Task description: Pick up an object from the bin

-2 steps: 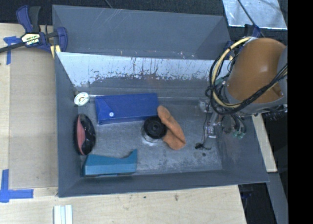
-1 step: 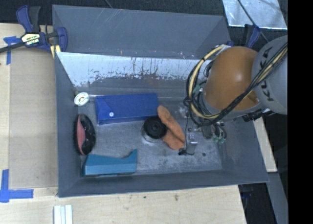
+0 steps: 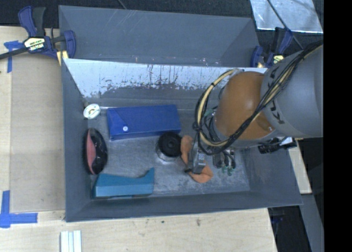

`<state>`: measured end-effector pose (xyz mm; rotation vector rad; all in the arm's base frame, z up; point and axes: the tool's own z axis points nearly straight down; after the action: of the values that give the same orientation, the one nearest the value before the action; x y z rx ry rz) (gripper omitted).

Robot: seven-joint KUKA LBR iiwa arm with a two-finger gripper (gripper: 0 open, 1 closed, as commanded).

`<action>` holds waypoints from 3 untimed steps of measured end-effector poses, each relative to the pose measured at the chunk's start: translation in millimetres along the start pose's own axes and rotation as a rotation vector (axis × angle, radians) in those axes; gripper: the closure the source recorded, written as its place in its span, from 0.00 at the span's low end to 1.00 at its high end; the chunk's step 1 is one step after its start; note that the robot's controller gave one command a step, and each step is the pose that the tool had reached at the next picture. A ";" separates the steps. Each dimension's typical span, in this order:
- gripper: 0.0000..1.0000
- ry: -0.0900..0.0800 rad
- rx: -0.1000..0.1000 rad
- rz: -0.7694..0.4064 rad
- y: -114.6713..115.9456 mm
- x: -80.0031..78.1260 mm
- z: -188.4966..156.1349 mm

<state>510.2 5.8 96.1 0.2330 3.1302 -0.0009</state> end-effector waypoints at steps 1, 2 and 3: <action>1.00 0.000 0.000 0.000 0.1 0.0 0.0; 1.00 0.007 0.001 0.000 18.8 3.4 -55.0; 1.00 0.003 0.000 -0.032 30.2 -5.6 -123.2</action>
Offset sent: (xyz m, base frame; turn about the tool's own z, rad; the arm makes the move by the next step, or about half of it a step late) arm 0.0007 0.0394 0.1133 -0.0033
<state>519.9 34.9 219.4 0.1838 3.1366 0.0000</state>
